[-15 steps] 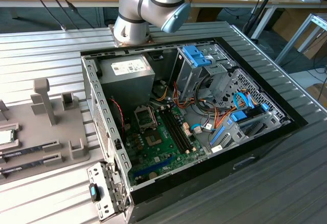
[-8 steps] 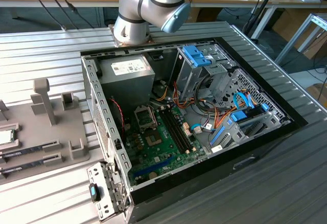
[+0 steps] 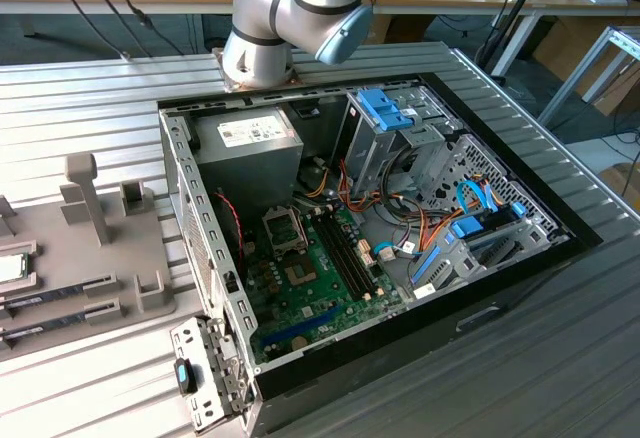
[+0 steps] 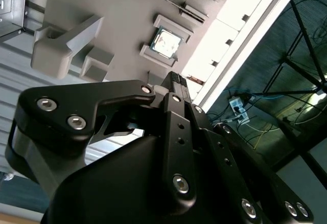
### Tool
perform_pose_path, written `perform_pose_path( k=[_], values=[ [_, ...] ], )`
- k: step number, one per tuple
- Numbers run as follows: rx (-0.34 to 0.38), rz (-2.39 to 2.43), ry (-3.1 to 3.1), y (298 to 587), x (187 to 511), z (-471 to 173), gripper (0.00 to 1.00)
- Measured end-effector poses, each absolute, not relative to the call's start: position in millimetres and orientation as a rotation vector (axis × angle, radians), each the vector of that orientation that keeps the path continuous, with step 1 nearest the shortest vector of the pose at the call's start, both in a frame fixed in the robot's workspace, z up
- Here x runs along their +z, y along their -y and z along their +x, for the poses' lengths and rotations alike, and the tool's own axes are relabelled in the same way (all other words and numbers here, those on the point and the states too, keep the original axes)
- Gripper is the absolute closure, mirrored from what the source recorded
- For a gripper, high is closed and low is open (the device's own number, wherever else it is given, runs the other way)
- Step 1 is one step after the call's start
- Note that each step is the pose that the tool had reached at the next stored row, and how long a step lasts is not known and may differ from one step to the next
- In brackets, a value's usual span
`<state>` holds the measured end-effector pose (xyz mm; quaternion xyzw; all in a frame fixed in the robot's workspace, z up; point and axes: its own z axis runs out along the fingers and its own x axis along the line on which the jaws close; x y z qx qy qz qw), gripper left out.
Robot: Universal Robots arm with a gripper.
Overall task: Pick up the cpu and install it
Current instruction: 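Reach for the cpu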
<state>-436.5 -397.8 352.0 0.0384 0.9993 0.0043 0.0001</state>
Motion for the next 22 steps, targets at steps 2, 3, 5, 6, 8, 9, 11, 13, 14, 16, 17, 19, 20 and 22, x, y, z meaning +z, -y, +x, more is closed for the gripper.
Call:
perform_pose_path(
  k=[2, 3, 5, 6, 8, 9, 11, 13, 14, 16, 17, 19, 20, 22],
  values=[
    [0.014, 0.121, -3.139, 398, 350, -437, 0.89],
    [0.014, 0.121, -3.139, 398, 349, -437, 0.89],
    [0.014, 0.121, -3.139, 398, 347, -436, 0.89],
    [0.014, 0.121, -3.139, 398, 347, -437, 0.89],
    [0.014, 0.121, -3.139, 398, 345, -437, 0.89],
    [0.014, 0.121, -3.139, 398, 345, -437, 0.89],
    [0.014, 0.121, -3.139, 398, 343, -437, 0.89],
    [0.014, 0.121, -3.139, 398, 341, -436, 0.89],
    [0.014, 0.121, -3.139, 398, 341, -437, 0.89],
    [0.014, 0.121, -3.139, 398, 339, -436, 0.89],
    [0.014, 0.121, -3.139, 398, 338, -436, 0.89],
    [0.014, 0.121, -3.139, 398, 337, -436, 0.89],
    [0.014, 0.121, -3.139, 398, 336, -436, 0.89],
    [0.014, 0.121, -3.139, 398, 334, -437, 0.89]
  ],
)
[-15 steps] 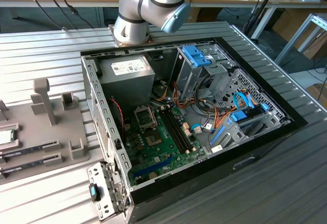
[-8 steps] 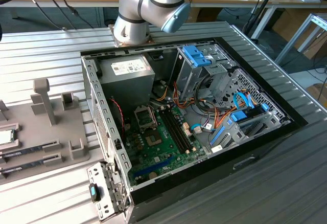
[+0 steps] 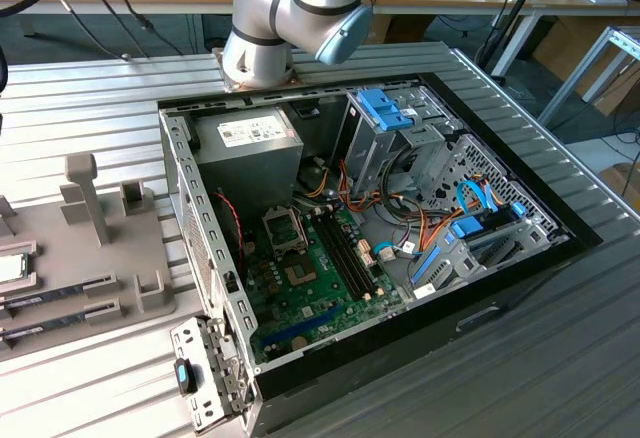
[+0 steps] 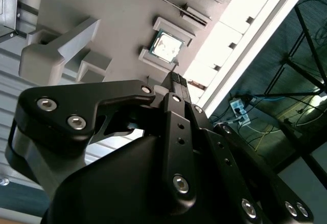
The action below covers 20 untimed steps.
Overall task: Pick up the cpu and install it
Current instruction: 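Reach for the cpu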
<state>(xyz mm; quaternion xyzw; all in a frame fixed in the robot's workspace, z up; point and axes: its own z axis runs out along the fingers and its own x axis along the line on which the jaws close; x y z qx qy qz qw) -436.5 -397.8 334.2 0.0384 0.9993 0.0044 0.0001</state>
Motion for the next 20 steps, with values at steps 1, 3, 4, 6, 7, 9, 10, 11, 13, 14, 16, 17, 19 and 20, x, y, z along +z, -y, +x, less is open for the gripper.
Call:
perform_pose_path(
  k=[1, 3, 4, 6, 7, 9, 10, 11, 13, 14, 16, 17, 19, 20],
  values=[
    [0.014, 0.121, -3.139, 398, 333, -437, 0.89],
    [0.014, 0.121, -3.139, 398, 332, -436, 0.89],
    [0.014, 0.121, -3.139, 398, 330, -436, 0.89],
    [0.014, 0.121, -3.139, 398, 328, -436, 0.89],
    [0.014, 0.121, -3.139, 398, 327, -436, 0.89],
    [0.014, 0.121, -3.139, 398, 326, -436, 0.89],
    [0.014, 0.121, -3.139, 398, 325, -436, 0.89],
    [0.014, 0.121, -3.139, 397, 324, -436, 0.89],
    [0.014, 0.121, -3.139, 396, 323, -435, 0.89],
    [0.014, 0.121, -3.139, 395, 323, -435, 0.89],
    [0.014, 0.121, -3.139, 393, 322, -435, 0.89],
    [0.014, 0.121, -3.139, 392, 321, -435, 0.89],
    [0.014, 0.121, -3.139, 389, 321, -434, 0.89],
    [0.014, 0.121, -3.139, 388, 320, -434, 0.89]
  ],
)
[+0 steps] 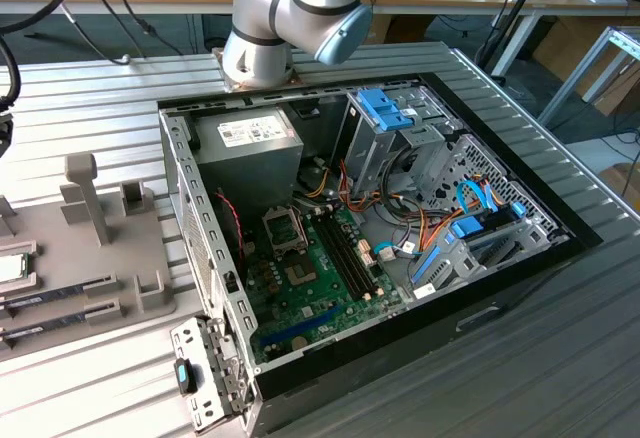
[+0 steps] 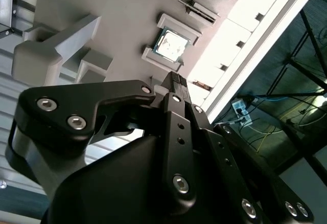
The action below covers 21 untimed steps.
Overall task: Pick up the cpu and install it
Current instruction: 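Reach for the cpu, then pick up the cpu and move it towards the insertion slot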
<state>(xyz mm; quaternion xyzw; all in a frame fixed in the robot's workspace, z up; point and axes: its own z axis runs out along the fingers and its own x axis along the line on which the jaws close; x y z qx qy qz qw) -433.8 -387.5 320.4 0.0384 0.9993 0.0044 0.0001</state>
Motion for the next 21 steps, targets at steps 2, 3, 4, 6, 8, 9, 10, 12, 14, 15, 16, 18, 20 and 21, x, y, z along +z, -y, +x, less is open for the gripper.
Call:
perform_pose_path(
  k=[2, 3, 4, 6, 8, 9, 10, 12, 14, 15, 16, 18, 20, 21],
  values=[
    [0.014, 0.121, -3.139, 385, 320, -434, 0.89],
    [0.014, 0.121, -3.139, 383, 320, -433, 0.89],
    [0.014, 0.121, -3.139, 382, 319, -433, 0.89],
    [0.014, 0.121, -3.139, 380, 318, -433, 0.89],
    [0.014, 0.121, -3.139, 379, 317, -433, 0.89],
    [0.014, 0.12, -3.139, 378, 316, -433, 0.89],
    [0.014, 0.12, -3.139, 378, 315, -433, 0.89],
    [0.014, 0.121, -3.139, 378, 313, -433, 0.89],
    [0.014, 0.121, -3.139, 378, 311, -433, 0.89],
    [0.014, 0.121, -3.139, 378, 310, -433, 0.89],
    [0.014, 0.121, -3.139, 378, 309, -433, 0.89],
    [0.013, 0.121, -3.139, 378, 309, -433, 0.89],
    [0.014, 0.121, -3.139, 378, 308, -433, 0.89],
    [0.014, 0.121, -3.139, 378, 308, -433, 0.89]
  ],
)
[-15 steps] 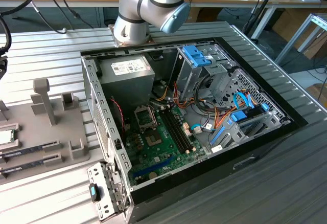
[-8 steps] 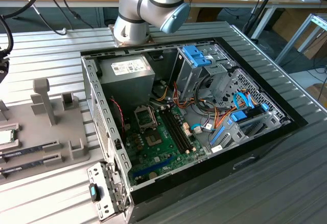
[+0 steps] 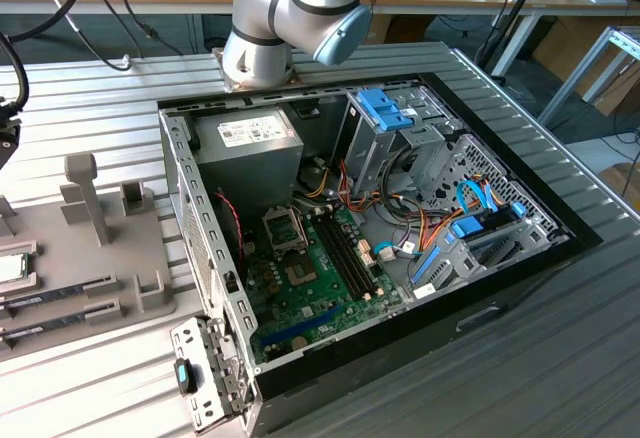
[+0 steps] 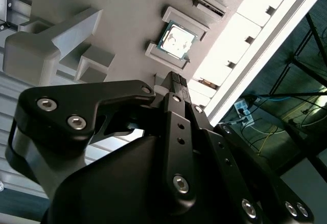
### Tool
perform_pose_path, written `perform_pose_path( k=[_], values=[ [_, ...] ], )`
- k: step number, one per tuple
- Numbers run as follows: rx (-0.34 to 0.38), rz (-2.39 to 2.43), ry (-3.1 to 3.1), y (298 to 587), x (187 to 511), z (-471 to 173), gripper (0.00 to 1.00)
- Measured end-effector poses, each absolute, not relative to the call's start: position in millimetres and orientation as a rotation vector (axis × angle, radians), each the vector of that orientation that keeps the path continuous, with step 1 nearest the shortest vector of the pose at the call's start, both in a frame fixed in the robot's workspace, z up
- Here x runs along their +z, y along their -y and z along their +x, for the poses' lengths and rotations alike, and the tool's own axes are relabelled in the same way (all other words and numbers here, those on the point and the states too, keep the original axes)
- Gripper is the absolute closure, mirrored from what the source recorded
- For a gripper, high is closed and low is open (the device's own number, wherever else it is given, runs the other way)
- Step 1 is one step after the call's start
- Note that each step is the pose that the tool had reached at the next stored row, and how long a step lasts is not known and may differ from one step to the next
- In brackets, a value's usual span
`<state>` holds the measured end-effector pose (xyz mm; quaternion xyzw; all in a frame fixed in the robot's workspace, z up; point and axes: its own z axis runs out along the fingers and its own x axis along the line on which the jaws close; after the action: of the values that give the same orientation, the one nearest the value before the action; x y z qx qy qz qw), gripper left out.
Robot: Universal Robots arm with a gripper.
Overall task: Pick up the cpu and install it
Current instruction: 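Pick up the cpu and move it towards the insertion slot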
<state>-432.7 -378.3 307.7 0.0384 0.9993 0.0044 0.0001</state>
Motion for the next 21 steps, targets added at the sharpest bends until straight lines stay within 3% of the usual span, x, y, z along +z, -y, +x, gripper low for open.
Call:
perform_pose_path(
  k=[21],
  values=[
    [0.014, 0.121, -3.139, 370.2, 298.0, -432.5, 0.89]
  ],
)
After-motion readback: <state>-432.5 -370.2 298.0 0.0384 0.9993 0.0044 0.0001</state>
